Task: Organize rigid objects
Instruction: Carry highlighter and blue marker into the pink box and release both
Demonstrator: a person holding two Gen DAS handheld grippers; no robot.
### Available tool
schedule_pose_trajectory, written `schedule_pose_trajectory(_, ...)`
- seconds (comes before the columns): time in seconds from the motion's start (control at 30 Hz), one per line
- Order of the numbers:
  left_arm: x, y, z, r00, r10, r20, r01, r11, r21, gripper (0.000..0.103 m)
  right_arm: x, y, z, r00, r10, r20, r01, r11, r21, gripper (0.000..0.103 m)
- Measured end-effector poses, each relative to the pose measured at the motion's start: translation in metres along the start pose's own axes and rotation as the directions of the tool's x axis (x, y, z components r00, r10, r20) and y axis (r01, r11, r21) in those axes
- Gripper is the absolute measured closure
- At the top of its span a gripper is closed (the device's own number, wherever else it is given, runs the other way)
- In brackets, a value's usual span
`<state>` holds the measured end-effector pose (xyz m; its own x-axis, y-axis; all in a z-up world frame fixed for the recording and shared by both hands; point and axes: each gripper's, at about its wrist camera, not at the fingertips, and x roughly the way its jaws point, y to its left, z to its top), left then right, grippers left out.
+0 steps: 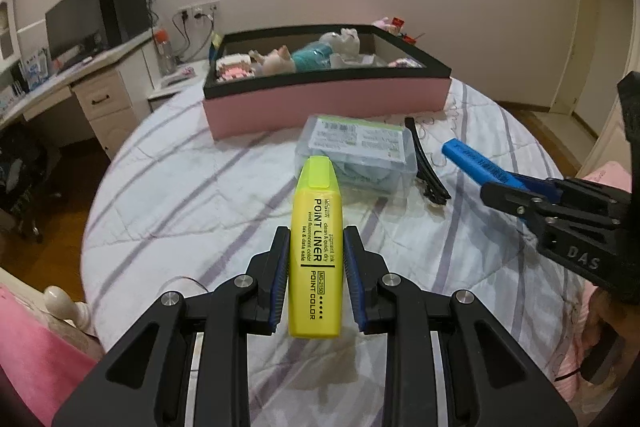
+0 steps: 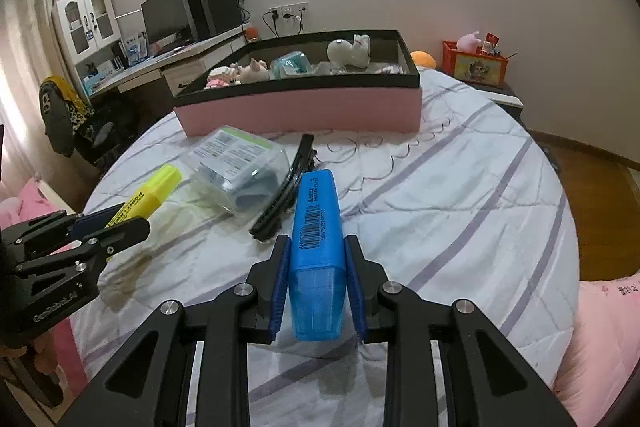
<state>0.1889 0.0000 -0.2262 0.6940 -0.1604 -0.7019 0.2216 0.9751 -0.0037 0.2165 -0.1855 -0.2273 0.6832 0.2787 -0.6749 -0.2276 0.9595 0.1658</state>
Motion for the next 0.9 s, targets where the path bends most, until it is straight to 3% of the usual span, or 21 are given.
schedule_pose_trajectory(0.33,-0.027,0.002,0.030,0.991,0.058,0.119,-0.059,0.998,0.002,0.076,-0.028,0.007,0.021,0.994,0.001,0.109,-0.001,1.000,-0.004,0.076)
schedule_pose_trajectory(0.47,-0.045,0.004,0.048,0.975,0.093,0.200,-0.094,0.996,-0.002,0.076,-0.041,0.009,0.035,0.988,0.003,0.154,0.000,1.000,-0.017,0.076)
schedule_pose_trajectory(0.6,-0.062,0.006,0.071,0.947,0.134,0.292,-0.141,0.990,0.002,0.076,-0.052,0.010,0.053,0.979,0.004,0.204,0.003,1.000,-0.030,0.076)
schedule_pose_trajectory(0.8,-0.077,0.013,0.096,0.909,0.150,0.388,-0.162,0.987,-0.003,0.076,-0.067,0.014,0.080,0.957,0.002,0.291,0.011,0.999,-0.043,0.076)
schedule_pose_trajectory(0.9,-0.078,0.016,0.106,0.899,0.150,0.412,-0.159,0.987,-0.012,0.076,-0.068,0.016,0.091,0.947,0.004,0.321,0.013,0.999,-0.052,0.076)
